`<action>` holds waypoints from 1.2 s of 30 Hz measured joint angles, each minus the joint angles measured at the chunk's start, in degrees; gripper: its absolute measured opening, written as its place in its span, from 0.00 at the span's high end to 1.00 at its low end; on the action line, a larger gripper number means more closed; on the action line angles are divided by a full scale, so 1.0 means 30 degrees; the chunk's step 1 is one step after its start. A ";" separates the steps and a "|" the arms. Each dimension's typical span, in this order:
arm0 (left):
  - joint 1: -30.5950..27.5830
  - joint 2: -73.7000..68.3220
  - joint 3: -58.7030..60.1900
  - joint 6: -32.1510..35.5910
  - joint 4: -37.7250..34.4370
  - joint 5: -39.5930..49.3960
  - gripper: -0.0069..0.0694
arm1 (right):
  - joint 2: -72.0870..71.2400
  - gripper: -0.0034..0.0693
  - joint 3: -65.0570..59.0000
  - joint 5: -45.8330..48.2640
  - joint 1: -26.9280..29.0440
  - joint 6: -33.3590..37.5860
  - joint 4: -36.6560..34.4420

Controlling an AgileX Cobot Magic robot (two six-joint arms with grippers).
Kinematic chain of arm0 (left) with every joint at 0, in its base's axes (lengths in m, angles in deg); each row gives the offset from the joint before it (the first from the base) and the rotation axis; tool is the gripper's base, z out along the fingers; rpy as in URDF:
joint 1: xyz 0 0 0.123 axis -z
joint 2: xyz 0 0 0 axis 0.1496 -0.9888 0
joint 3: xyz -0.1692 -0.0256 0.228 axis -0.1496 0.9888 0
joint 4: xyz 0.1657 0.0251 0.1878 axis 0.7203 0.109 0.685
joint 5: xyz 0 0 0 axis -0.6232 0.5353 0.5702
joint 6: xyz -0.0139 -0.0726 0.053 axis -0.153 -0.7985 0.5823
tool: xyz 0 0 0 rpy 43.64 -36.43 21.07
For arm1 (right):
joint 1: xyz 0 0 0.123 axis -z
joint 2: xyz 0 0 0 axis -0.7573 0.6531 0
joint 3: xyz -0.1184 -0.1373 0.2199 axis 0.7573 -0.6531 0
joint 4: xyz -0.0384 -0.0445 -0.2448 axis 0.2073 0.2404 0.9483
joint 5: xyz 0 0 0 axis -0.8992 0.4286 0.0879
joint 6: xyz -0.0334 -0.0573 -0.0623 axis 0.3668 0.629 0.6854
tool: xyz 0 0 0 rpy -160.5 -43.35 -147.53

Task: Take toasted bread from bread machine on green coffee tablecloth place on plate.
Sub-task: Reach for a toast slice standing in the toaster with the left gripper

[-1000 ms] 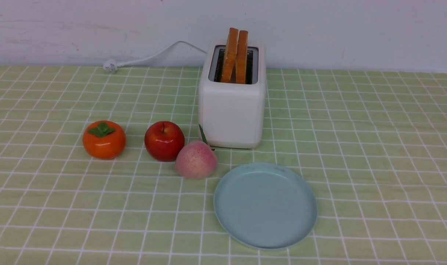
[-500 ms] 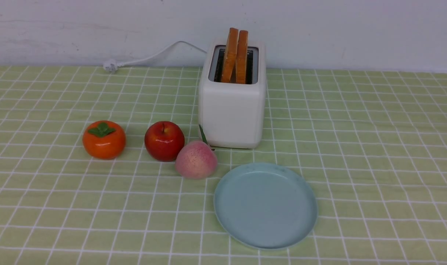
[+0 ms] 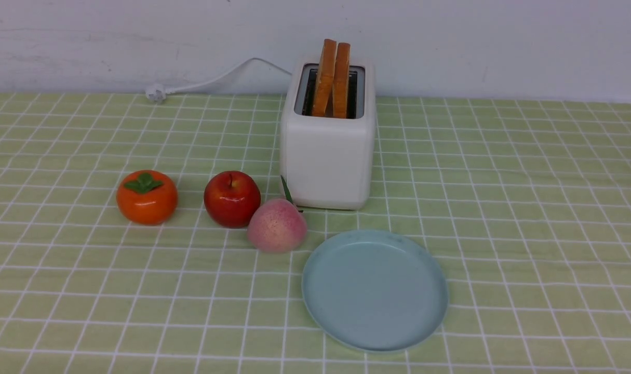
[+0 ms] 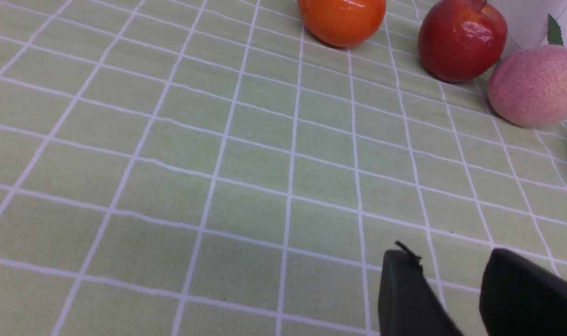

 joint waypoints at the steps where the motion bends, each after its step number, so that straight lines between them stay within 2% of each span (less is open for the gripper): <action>1: 0.0000 0.0000 0.0000 0.0000 0.0000 0.0000 0.60 | 0.0000 0.62 0.0000 0.0000 0.0000 0.0000 0.0000; 31: 0.0000 0.0000 0.0000 0.0000 0.0000 -0.0139 0.60 | 0.0000 0.62 0.0000 0.0000 0.0000 0.0000 0.0000; 36: 0.0000 0.0000 0.0000 0.0000 -0.1046 -0.1253 0.60 | 0.0000 0.62 0.0000 0.0000 0.0000 0.0000 0.0000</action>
